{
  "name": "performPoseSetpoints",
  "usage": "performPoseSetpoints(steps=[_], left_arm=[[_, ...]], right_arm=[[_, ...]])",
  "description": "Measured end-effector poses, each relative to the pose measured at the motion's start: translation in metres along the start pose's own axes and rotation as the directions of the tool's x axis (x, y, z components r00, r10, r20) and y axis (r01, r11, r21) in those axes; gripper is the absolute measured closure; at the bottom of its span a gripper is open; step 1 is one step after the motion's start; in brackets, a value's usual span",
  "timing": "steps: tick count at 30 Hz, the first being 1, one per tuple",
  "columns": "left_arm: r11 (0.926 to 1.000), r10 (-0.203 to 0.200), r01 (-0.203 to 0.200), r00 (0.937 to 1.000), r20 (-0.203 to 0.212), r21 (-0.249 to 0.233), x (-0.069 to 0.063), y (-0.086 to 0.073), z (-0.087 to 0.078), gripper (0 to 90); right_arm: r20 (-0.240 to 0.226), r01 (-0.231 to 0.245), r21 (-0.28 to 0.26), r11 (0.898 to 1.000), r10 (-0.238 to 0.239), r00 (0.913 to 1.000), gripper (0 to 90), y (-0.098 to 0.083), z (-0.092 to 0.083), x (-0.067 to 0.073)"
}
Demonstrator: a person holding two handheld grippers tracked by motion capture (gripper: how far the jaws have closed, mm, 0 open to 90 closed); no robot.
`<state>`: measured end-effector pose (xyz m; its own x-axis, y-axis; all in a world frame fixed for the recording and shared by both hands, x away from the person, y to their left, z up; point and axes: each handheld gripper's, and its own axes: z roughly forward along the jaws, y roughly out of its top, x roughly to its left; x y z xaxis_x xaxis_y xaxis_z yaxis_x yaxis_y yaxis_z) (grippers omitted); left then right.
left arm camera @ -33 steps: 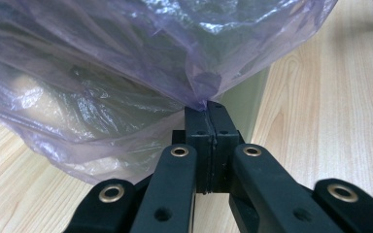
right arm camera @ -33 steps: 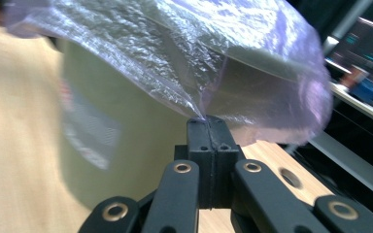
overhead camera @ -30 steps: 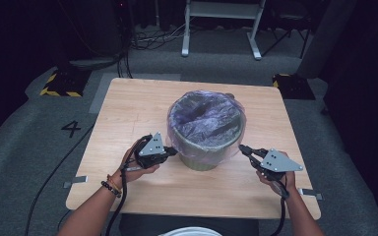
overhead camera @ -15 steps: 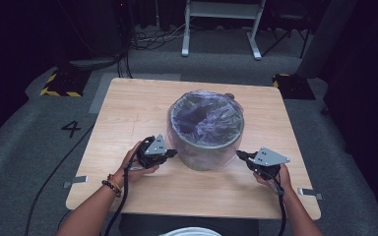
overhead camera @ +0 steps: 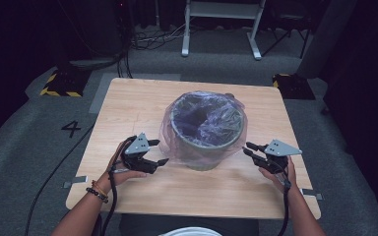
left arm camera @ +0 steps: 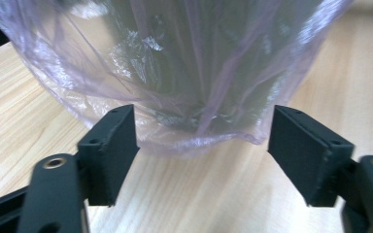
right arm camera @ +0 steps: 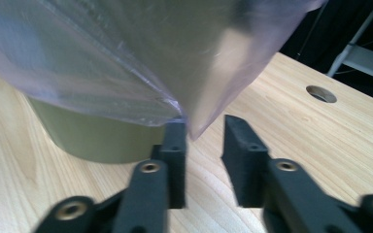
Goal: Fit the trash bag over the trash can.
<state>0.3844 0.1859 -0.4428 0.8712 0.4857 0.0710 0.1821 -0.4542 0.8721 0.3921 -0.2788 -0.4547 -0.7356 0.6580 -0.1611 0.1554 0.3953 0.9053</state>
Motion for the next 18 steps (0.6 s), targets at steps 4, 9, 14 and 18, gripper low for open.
performPoseSetpoints(steps=[4, 9, 14, 18], left_arm=[[0.9975, -0.027, 0.026, 0.9995, -0.013, -0.065, 0.006, 0.003, -0.015, 21.4], [0.9839, -0.081, 0.069, 0.9948, -0.063, -0.164, 0.025, 0.015, -0.031, 24.5], [0.9859, -0.071, 0.044, 0.9833, -0.167, -0.162, 0.043, 0.037, -0.027, 26.6], [0.9826, -0.090, 0.060, 0.9822, -0.165, -0.175, 0.058, 0.052, -0.017, 28.3]], right_arm=[[0.018, -0.068, -0.037, 0.997, 0.068, 0.9975, 52.9, 0.004, -0.009, -0.010], [0.036, -0.119, -0.086, 0.989, 0.123, 0.9918, 42.7, 0.014, -0.026, -0.022], [0.055, -0.116, -0.018, 0.993, 0.117, 0.9916, 42.5, 0.013, -0.027, -0.028], [0.104, -0.112, 0.023, 0.993, 0.109, 0.9887, 53.2, 0.015, -0.027, -0.034]])
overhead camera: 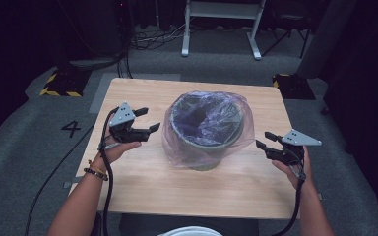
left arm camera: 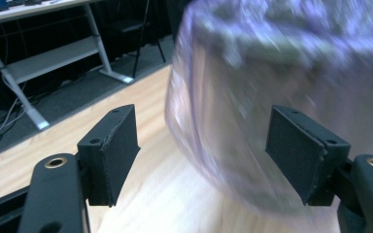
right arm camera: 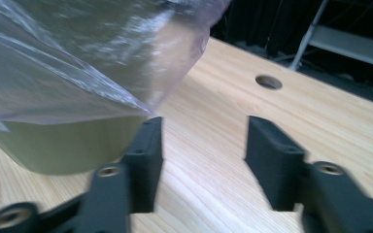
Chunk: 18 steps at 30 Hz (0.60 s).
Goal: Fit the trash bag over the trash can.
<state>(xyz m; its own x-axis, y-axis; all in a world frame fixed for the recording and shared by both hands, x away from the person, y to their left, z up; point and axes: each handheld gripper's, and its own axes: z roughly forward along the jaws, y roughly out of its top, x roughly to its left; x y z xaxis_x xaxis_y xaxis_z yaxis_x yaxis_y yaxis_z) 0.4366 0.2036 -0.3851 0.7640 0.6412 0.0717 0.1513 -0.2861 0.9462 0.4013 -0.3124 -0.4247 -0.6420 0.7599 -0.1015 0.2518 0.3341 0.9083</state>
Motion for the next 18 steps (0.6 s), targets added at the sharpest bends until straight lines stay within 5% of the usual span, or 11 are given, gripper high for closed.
performPoseSetpoints(steps=[4, 7, 11, 14, 18], left_arm=[[0.9993, -0.033, 0.033, 0.9991, 0.028, 0.016, 0.008, 0.003, 0.018, 29.1], [0.9989, -0.045, 0.045, 0.9975, 0.055, 0.014, 0.010, 0.005, 0.029, 31.2], [0.9992, 0.004, -0.005, 0.9988, 0.048, 0.039, 0.006, 0.011, 0.039, 37.0], [0.9987, 0.022, -0.025, 0.9977, 0.065, 0.046, 0.005, 0.014, 0.042, 47.4], [0.9963, 0.061, -0.065, 0.9950, 0.079, 0.056, 0.002, 0.015, 0.047, 56.9]], right_arm=[[-0.014, -0.024, 0.102, 0.994, 0.025, 0.9996, 58.6, -0.006, 0.008, -0.006], [0.035, -0.052, 0.145, 0.988, 0.048, 0.9983, 54.8, -0.011, 0.013, -0.010], [0.104, -0.130, 0.108, 0.986, 0.119, 0.9874, 49.9, -0.005, 0.008, -0.024], [0.152, -0.117, 0.064, 0.991, 0.106, 0.9827, 47.6, 0.009, 0.002, -0.025], [0.142, -0.083, -0.054, 0.995, 0.090, 0.9858, 46.6, 0.038, -0.009, -0.021]])
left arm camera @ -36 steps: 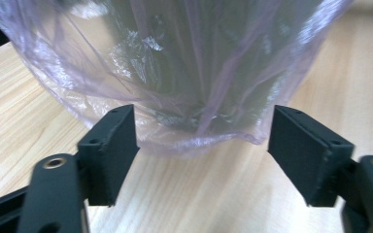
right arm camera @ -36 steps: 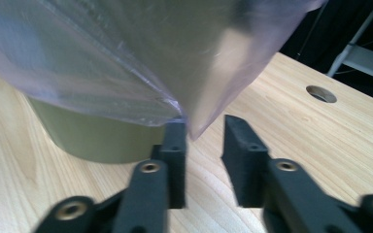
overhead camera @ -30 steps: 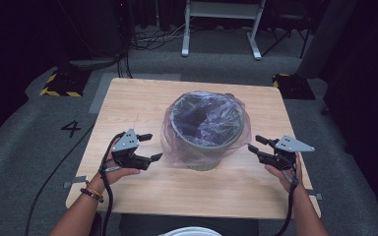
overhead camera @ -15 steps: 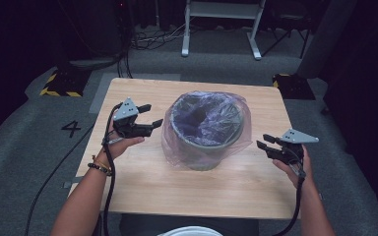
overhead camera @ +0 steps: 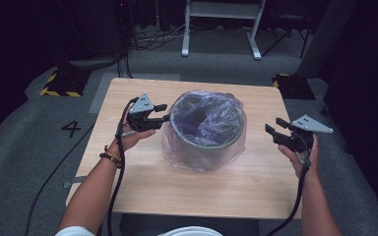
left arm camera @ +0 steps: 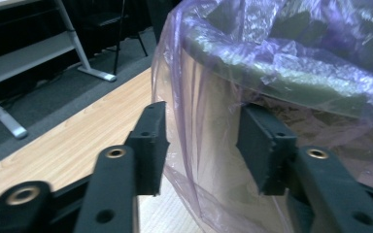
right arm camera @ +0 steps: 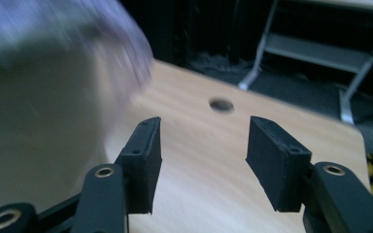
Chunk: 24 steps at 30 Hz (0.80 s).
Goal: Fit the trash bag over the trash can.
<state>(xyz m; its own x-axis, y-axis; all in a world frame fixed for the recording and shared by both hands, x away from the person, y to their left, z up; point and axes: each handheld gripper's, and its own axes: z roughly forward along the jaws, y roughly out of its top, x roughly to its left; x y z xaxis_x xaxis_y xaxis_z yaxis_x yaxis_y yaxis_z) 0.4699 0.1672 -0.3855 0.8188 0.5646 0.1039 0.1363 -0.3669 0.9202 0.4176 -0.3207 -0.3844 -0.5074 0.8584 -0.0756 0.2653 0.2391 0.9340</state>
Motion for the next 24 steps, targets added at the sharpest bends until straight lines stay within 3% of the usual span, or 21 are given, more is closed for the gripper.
performPoseSetpoints(steps=[5, 7, 10, 13, 17, 20, 22, 24], left_arm=[[0.9995, 0.030, -0.031, 0.9993, 0.022, 0.011, -0.003, 0.000, 0.006, 68.4], [0.9995, 0.028, -0.028, 0.9996, 0.006, 0.015, -0.002, 0.000, 0.008, 66.4], [0.9998, 0.004, -0.004, 1.0000, -0.004, 0.020, 0.000, 0.000, 0.009, 55.2], [0.9997, 0.014, -0.014, 0.9999, 0.007, 0.018, 0.000, 0.000, 0.010, 60.9], [0.9992, 0.029, -0.030, 0.9990, 0.033, 0.025, -0.002, 0.000, 0.014, 70.7], [0.9988, 0.039, -0.040, 0.9982, 0.045, 0.027, -0.004, 0.000, 0.016, 77.4], [0.9983, 0.050, -0.052, 0.9973, 0.053, 0.028, -0.005, 0.000, 0.017, 83.5], [0.9979, 0.054, -0.056, 0.9962, 0.068, 0.031, -0.007, 0.000, 0.019, 88.3]], right_arm=[[-0.115, 0.016, -0.067, 0.998, -0.024, 0.9931, 44.0, 0.038, 0.004, 0.013], [-0.162, 0.010, -0.090, 0.996, -0.025, 0.9865, 43.0, 0.051, 0.010, 0.019], [-0.235, 0.003, -0.090, 0.996, -0.024, 0.9717, 40.6, 0.067, 0.024, 0.026], [-0.280, 0.008, -0.070, 0.998, -0.027, 0.9597, 38.7, 0.081, 0.039, 0.031], [-0.305, 0.015, -0.034, 0.999, -0.024, 0.9519, 38.9, 0.093, 0.060, 0.039], [-0.302, 0.030, 0.002, 1.000, -0.028, 0.9529, 41.4, 0.098, 0.072, 0.044], [-0.304, 0.029, 0.021, 0.999, -0.022, 0.9524, 47.1, 0.098, 0.079, 0.045], [-0.277, 0.043, 0.041, 0.998, -0.030, 0.9603, 58.9, 0.097, 0.084, 0.045]])
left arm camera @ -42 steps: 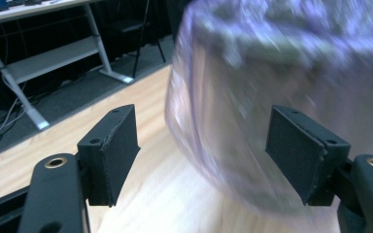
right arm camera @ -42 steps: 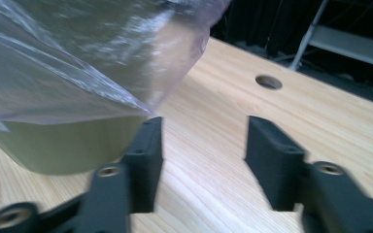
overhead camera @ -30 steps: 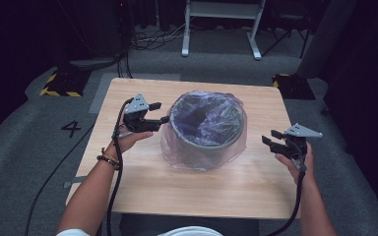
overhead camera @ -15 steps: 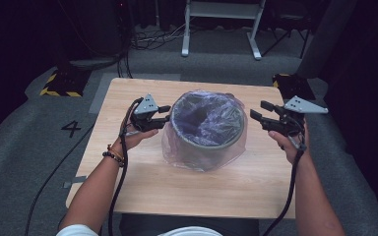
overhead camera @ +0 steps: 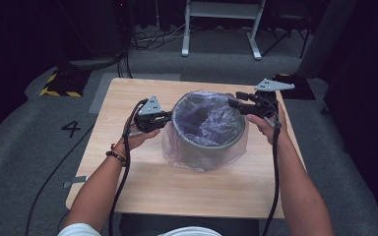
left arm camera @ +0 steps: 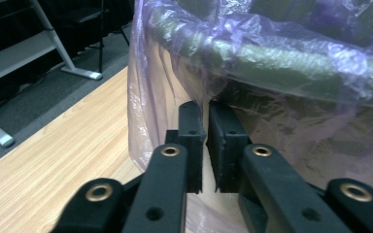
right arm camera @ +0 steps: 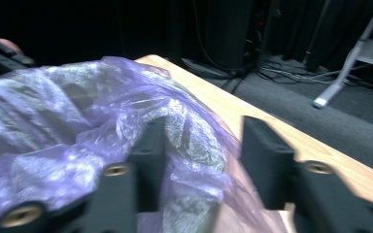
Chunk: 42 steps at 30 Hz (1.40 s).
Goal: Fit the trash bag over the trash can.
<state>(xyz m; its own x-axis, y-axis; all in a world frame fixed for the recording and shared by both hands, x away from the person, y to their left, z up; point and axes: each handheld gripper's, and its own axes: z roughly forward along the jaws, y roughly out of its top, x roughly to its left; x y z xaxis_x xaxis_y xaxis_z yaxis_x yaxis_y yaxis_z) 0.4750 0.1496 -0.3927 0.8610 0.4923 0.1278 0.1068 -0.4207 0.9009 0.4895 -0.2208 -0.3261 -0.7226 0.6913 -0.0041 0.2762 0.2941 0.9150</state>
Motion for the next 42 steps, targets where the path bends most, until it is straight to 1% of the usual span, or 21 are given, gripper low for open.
performPoseSetpoints(steps=[2, 4, 5, 6, 8, 11, 15, 21, 22, 25, 26, 27, 28, 29, 31, 33, 34, 35, 38, 39, 42], left_arm=[[1.0000, 0.005, -0.005, 1.0000, 0.000, 0.008, -0.001, 0.000, 0.002, 89.9], [0.9997, 0.012, -0.012, 0.9999, 0.007, 0.020, -0.002, 0.001, 0.003, 90.0], [0.9996, 0.016, -0.016, 0.9999, 0.007, 0.025, -0.003, 0.001, 0.004, 90.0], [0.9995, 0.018, -0.018, 0.9998, 0.006, 0.026, -0.004, 0.001, 0.005, 90.0], [0.9996, 0.013, -0.013, 0.9998, 0.012, 0.024, -0.004, 0.000, 0.005, 90.0], [0.9996, 0.012, -0.013, 0.9998, 0.018, 0.024, -0.004, -0.001, 0.006, 90.0], [0.9997, 0.010, -0.010, 0.9997, 0.024, 0.020, -0.007, -0.003, 0.009, 90.0], [0.9984, -0.008, 0.006, 0.9992, 0.040, 0.056, -0.010, -0.016, 0.017, 90.0], [0.9983, -0.003, 0.001, 0.9994, 0.035, 0.058, -0.010, -0.017, 0.018, 90.0], [0.9986, -0.019, 0.019, 0.9998, 0.002, 0.048, -0.009, -0.018, 0.014, 90.0], [0.9988, -0.017, 0.018, 0.9998, -0.009, 0.046, -0.009, -0.018, 0.013, 85.2], [0.9985, -0.014, 0.017, 0.9989, -0.044, 0.052, -0.010, -0.017, 0.010, 76.5], [0.9981, -0.008, 0.012, 0.9979, -0.065, 0.060, -0.011, -0.016, 0.007, 66.0], [0.9982, -0.002, 0.006, 0.9972, -0.075, 0.060, -0.012, -0.016, 0.003, 59.0], [0.9971, 0.007, 0.001, 0.9935, -0.114, 0.076, -0.015, -0.017, -0.005, 43.7], [0.9967, -0.013, 0.021, 0.9950, -0.099, 0.078, -0.019, -0.021, -0.015, 36.0], [0.9960, -0.007, 0.016, 0.9944, -0.105, 0.088, -0.021, -0.023, -0.018, 28.6], [0.9955, 0.004, 0.006, 0.9935, -0.114, 0.094, -0.025, -0.025, -0.021, 26.9], [0.9947, 0.018, -0.009, 0.9958, -0.089, 0.102, -0.036, -0.033, -0.030, 22.9], [0.9944, 0.019, -0.011, 0.9965, -0.081, 0.105, -0.038, -0.035, -0.032, 22.8], [0.9935, 0.011, -0.006, 0.9990, -0.044, 0.114, -0.049, -0.044, -0.034, 21.6]], right_arm=[[-0.009, -0.014, -0.002, 1.000, 0.014, 0.9999, 65.5, -0.001, 0.001, -0.002], [0.024, -0.013, 0.010, 1.000, 0.013, 0.9996, 72.8, -0.002, 0.001, -0.002], [0.025, -0.019, 0.007, 1.000, 0.019, 0.9995, 75.6, -0.002, 0.001, -0.003], [0.034, -0.038, 0.001, 0.999, 0.038, 0.9987, 82.2, -0.004, -0.001, -0.005], [0.046, -0.054, -0.008, 0.998, 0.055, 0.9975, 89.2, -0.005, -0.005, -0.009], [0.057, -0.069, -0.005, 0.998, 0.069, 0.9960, 90.0, -0.007, -0.008, -0.013], [0.049, -0.086, 0.008, 0.996, 0.085, 0.9951, 90.0, -0.015, -0.007, -0.018], [0.044, -0.102, 0.017, 0.995, 0.102, 0.9939, 90.0, -0.025, -0.004, -0.020], [0.045, -0.105, 0.017, 0.994, 0.104, 0.9935, 90.0, -0.026, -0.004, -0.021], [0.046, -0.098, 0.013, 0.995, 0.098, 0.9941, 90.0, -0.026, -0.005, -0.022], [0.055, -0.096, 0.014, 0.995, 0.096, 0.9939, 88.9, -0.026, -0.005, -0.022], [0.060, -0.097, 0.011, 0.995, 0.096, 0.9935, 84.7, -0.025, -0.006, -0.021], [0.070, -0.098, 0.000, 0.995, 0.098, 0.9927, 81.4, -0.024, -0.008, -0.021], [0.067, -0.098, -0.014, 0.995, 0.098, 0.9929, 77.8, -0.022, -0.011, -0.021], [0.048, -0.072, -0.041, 0.997, 0.074, 0.9961, 64.7, -0.019, -0.018, -0.018], [0.034, -0.048, -0.047, 0.998, 0.050, 0.9982, 60.3, -0.014, -0.024, -0.013], [0.007, -0.019, -0.059, 0.998, 0.020, 0.9998, 55.2, -0.010, -0.028, -0.007], [-0.008, -0.002, -0.064, 0.998, 0.001, 1.0000, 52.7, -0.008, -0.030, -0.003], [-0.062, 0.080, -0.064, 0.995, -0.084, 0.9945, 44.8, 0.000, -0.036, 0.019], [-0.072, 0.096, -0.057, 0.994, -0.100, 0.9924, 43.8, 0.002, -0.036, 0.023], [-0.119, 0.155, 0.008, 0.988, -0.153, 0.9810, 40.5, 0.004, -0.028, 0.041]])
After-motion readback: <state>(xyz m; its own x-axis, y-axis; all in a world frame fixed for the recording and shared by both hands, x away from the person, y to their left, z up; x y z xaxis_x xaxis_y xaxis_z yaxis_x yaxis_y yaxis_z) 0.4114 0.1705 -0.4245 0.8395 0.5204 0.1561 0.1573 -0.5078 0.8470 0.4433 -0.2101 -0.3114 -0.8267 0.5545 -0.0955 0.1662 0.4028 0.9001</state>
